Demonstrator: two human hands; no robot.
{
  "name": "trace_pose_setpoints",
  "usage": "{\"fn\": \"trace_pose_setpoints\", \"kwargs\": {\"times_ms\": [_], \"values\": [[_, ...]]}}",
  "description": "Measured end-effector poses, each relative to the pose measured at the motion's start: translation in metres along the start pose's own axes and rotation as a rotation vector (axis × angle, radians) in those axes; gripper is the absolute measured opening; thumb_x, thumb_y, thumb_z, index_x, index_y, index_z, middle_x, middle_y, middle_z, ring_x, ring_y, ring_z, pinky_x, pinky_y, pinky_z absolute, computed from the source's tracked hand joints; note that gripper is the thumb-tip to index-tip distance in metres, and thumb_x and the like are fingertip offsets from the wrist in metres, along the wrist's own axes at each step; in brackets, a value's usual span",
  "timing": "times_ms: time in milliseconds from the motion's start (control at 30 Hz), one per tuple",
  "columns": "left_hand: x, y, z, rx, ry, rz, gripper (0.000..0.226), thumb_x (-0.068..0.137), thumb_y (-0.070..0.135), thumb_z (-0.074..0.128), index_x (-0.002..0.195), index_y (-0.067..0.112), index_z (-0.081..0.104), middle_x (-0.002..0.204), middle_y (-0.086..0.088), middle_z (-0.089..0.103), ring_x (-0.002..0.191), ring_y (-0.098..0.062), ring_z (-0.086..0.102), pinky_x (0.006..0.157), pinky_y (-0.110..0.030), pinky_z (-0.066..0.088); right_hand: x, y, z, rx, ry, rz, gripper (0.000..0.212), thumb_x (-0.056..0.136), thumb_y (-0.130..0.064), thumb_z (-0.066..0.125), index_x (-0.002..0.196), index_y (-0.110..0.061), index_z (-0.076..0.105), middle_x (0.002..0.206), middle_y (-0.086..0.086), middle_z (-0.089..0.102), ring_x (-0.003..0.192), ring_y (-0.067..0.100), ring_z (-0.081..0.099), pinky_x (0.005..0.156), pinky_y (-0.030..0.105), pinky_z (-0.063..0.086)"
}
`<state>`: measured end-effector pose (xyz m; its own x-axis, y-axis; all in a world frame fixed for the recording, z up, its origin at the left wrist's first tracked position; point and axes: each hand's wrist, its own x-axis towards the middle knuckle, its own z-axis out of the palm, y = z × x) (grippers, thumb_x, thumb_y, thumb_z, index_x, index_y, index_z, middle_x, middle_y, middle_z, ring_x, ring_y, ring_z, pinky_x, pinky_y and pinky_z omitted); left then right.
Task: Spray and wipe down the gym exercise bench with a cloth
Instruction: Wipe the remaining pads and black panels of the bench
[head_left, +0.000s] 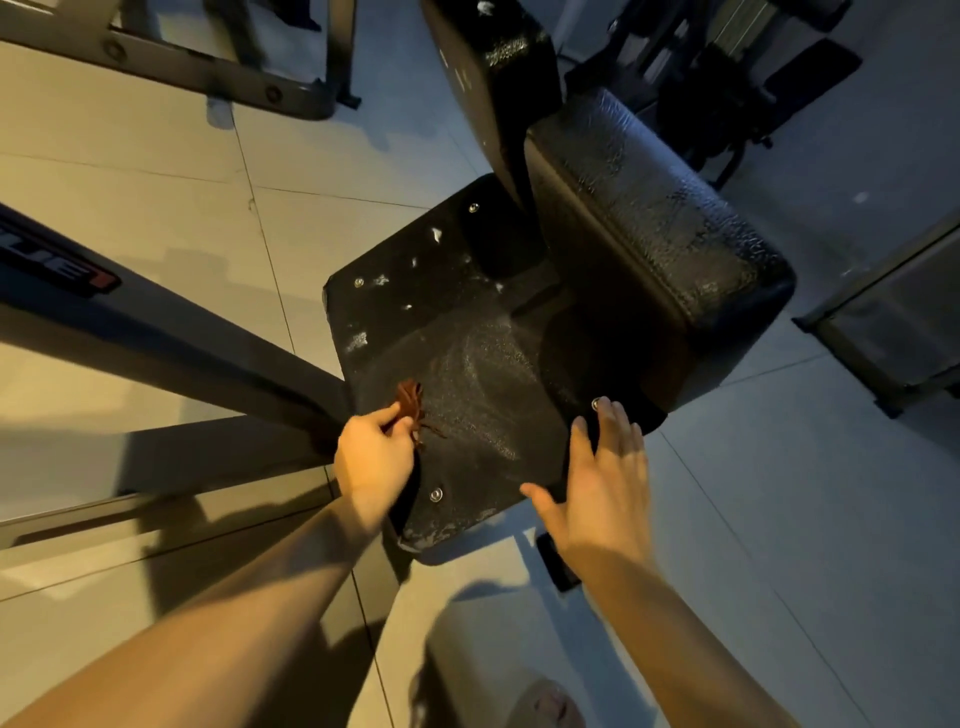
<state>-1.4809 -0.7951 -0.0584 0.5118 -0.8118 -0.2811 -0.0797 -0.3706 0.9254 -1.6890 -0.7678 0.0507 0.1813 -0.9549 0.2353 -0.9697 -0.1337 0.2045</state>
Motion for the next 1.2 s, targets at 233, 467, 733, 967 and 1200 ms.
{"fn": "trace_pose_setpoints", "kwargs": {"times_ms": [233,467,733,967,1200], "values": [[-0.033,0.066,-0.022,-0.358,-0.45,0.037,0.025,0.089,0.014,0.078,0.113,0.021,0.078,0.095,-0.001,0.08,0.087,-0.016,0.077,0.077,-0.021,0.058,-0.002,-0.011,-0.037,0.659,-0.155,0.153,0.03,0.099,-0.031,0.066,0.127,-0.023,0.067,0.123,-0.01,0.065,0.106,-0.001,0.059,0.083,0.008,0.045],[-0.055,0.092,-0.036,-0.366,-0.649,0.041,0.021,0.087,0.014,0.079,0.101,0.0,0.072,0.084,-0.017,0.068,0.075,-0.025,0.062,0.064,-0.024,0.052,0.004,-0.024,-0.041,1.331,-0.356,0.373,0.022,0.101,-0.023,0.064,0.117,-0.009,0.07,0.1,0.006,0.078,0.089,0.016,0.075,0.073,0.025,0.06],[-0.066,0.103,-0.056,-0.249,-0.831,0.129,0.038,0.083,0.038,0.079,0.107,0.009,0.075,0.095,-0.009,0.078,0.09,-0.022,0.076,0.088,-0.032,0.06,-0.002,-0.023,-0.048,1.309,-0.343,0.361,0.021,0.106,-0.026,0.055,0.107,-0.016,0.073,0.098,0.004,0.078,0.095,0.018,0.076,0.077,0.031,0.063],[-0.067,0.104,-0.05,0.061,-0.64,0.422,0.04,0.065,0.046,0.093,0.095,0.03,0.071,0.087,0.003,0.074,0.081,-0.015,0.07,0.085,-0.042,0.059,0.004,-0.023,-0.061,1.471,-0.477,0.406,0.042,0.103,0.009,0.034,0.118,-0.008,0.069,0.107,0.015,0.076,0.093,0.026,0.077,0.084,0.041,0.063],[-0.057,0.104,-0.06,-0.115,-0.64,0.213,0.01,0.086,0.013,0.077,0.095,0.009,0.079,0.089,-0.013,0.078,0.089,-0.03,0.076,0.096,-0.049,0.058,0.005,-0.019,-0.047,1.236,-0.331,0.315,0.019,0.098,-0.009,0.065,0.109,-0.02,0.076,0.097,-0.002,0.077,0.093,0.011,0.074,0.074,0.022,0.06]]}}
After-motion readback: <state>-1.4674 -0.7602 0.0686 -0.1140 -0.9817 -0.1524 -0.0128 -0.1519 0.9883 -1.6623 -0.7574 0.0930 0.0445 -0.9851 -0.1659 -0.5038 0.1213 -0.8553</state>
